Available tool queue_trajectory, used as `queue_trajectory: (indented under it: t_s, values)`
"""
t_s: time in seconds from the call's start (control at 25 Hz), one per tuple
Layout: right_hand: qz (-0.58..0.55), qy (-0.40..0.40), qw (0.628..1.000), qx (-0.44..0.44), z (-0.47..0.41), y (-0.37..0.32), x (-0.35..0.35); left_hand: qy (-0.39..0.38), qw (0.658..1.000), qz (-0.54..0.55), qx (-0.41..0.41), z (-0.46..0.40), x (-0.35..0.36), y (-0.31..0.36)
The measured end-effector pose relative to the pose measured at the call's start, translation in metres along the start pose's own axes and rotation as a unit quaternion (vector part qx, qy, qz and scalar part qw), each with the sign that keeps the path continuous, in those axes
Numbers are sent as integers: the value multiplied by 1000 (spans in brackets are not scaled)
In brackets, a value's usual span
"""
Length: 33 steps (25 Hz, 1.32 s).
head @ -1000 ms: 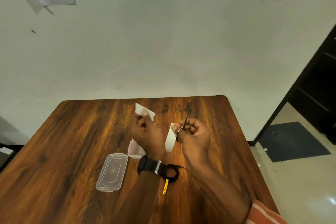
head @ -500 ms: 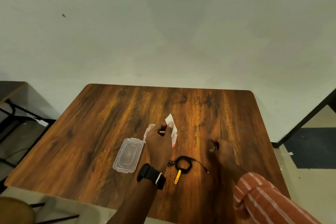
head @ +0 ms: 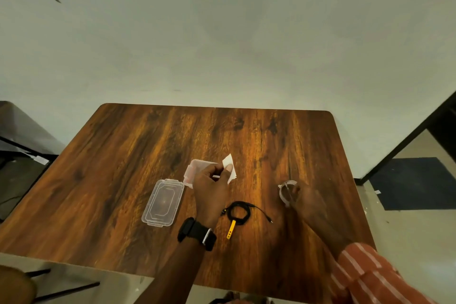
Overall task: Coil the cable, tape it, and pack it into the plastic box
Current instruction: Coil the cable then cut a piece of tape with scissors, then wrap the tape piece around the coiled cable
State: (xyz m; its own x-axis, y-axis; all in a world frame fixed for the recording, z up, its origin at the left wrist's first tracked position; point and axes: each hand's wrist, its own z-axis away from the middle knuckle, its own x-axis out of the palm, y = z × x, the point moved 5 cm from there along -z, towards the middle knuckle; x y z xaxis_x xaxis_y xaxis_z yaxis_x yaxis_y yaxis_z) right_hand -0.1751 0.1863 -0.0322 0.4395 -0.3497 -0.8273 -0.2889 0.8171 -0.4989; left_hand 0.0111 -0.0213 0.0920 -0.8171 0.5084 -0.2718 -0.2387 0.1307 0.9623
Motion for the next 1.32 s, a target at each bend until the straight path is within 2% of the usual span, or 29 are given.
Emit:
queue_trajectory:
  t_s: [0.12, 0.2, 0.36, 0.4, 0.44, 0.52, 0.56, 0.6, 0.64, 0.76, 0.84, 0.96, 1.04, 1.08, 1.16, 1.24, 1.32]
  values:
    - [72, -90, 993, -18, 21, 18, 37, -43, 999, 24, -23, 1, 13, -3]
    - [96, -147, 984, 0, 23, 23, 52, -72, 995, 51, -55, 0, 21, -7]
    - [-18, -129, 989, 73, 15, 6, 34, -145, 985, 48, -80, -8, 30, -16]
    - [-95, -127, 985, 64, 11, -5, 26, -164, 982, 48, -82, -11, 31, -17]
    - [-218, -153, 962, 59, 11, -22, 18, -182, 978, 48, -84, -13, 33, -18]
    - [-469, -275, 838, 39, 18, -69, 3, -216, 972, 45, -84, -17, 37, -17]
    - [-521, -317, 792, 20, 21, -90, -5, -231, 969, 42, -79, -19, 38, -16]
    - [-530, -335, 779, -1, 23, -107, -14, -246, 966, 38, -71, -22, 38, -14]
    - [-516, -334, 789, -19, 23, -118, -20, -263, 962, 31, -62, -25, 38, -12]
    - [-463, -286, 839, -19, 18, -126, -31, -341, 939, -29, -23, -33, 40, -8]
    - [-454, -285, 844, -7, 16, -121, -31, -377, 924, -65, -2, -37, 44, -8]
    - [-476, -255, 841, 34, 14, -105, -27, -398, 916, -44, 1, -43, 51, -18]
    - [-517, -144, 838, 102, 13, -83, -21, -371, 925, -77, 14, -46, 54, -41]
    - [-536, -75, 829, 138, 15, -69, -17, -344, 927, -143, 43, -46, 56, -58]
    - [-556, 12, 810, 185, 28, -44, -4, -318, 894, -303, 91, -38, 62, -96]
    - [-557, 43, 803, 207, 45, -24, 12, -321, 842, -422, 103, -29, 71, -131]
    - [-557, 65, 795, 230, 60, -8, 22, -316, 803, -494, 106, -26, 79, -154]
